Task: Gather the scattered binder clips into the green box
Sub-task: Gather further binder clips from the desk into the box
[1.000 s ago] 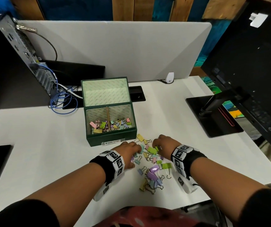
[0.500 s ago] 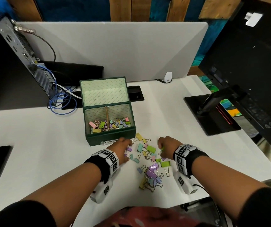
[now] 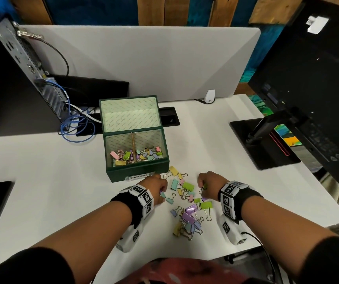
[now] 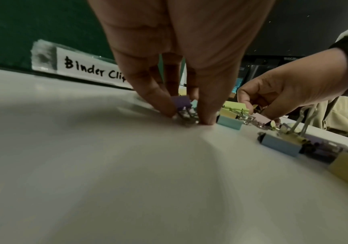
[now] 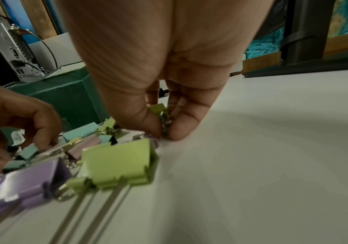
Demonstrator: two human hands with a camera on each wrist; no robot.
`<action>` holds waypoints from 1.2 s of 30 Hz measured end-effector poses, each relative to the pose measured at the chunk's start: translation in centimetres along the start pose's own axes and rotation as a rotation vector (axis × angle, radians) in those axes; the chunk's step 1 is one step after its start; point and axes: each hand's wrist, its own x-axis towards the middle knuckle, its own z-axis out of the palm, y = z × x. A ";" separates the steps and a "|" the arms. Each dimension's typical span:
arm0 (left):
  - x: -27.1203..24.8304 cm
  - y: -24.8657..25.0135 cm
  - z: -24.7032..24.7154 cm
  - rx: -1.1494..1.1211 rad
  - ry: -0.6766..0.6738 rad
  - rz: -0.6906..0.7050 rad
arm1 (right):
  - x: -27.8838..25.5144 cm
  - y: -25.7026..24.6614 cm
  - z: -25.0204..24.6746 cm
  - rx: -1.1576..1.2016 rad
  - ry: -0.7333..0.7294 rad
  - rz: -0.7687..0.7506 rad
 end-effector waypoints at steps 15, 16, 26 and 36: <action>-1.0 -1.6 -0.9 -0.010 -0.049 0.005 | 0.1 0.3 -2.4 0.121 -0.096 0.110; -1.2 -1.8 -1.0 -0.033 -0.029 -0.002 | 0.1 0.2 -2.6 0.131 -0.107 0.110; -3.3 -3.1 -4.9 -0.439 0.295 -0.083 | 0.9 -8.3 -9.2 0.467 0.075 -0.115; -1.7 -2.4 -9.9 -0.670 0.558 -0.201 | 0.9 -9.4 -9.1 0.642 0.159 -0.243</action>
